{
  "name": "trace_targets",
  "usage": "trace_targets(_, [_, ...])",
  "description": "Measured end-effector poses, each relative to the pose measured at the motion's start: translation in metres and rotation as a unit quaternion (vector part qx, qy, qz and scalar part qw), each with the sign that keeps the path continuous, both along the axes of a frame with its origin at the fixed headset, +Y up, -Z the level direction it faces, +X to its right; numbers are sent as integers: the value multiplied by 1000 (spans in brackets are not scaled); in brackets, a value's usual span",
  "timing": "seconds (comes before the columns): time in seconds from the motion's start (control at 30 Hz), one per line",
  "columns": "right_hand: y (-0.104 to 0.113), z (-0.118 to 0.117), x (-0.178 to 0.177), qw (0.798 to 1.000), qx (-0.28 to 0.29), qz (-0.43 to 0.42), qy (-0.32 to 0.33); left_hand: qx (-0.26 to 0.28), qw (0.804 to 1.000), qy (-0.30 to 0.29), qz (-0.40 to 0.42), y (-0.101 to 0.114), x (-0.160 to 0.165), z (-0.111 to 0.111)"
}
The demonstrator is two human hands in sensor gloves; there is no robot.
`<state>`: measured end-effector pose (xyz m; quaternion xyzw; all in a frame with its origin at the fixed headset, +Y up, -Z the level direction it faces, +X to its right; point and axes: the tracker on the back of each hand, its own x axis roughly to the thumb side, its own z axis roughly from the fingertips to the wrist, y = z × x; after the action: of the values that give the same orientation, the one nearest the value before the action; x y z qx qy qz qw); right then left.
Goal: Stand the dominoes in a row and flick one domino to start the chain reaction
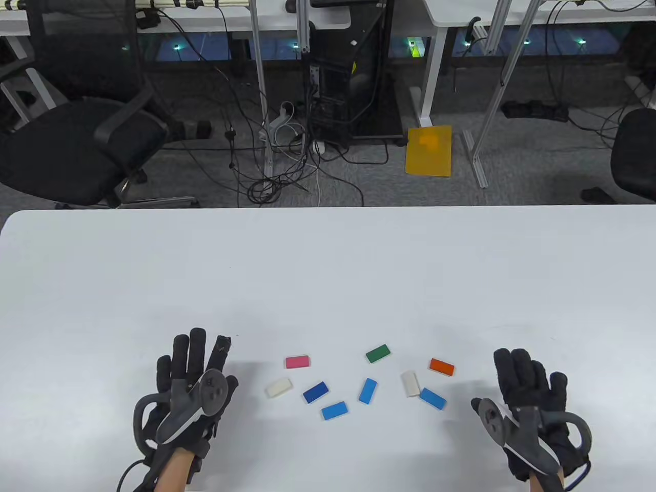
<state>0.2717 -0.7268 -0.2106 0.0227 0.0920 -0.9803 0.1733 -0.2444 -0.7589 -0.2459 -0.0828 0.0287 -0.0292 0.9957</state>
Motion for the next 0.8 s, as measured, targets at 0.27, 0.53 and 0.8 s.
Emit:
trace_targets(0.27, [4,2,-3,1000,9,-8,16,0,1000,1,5,2,-1,0])
trace_targets(0.53, [11,4,-21,998,28,16,57,13,1000,-7,6,9,3,1])
trace_targets(0.8, [6,-1,-58,989,29,11,143,25,1000,-15,4,12,5,1])
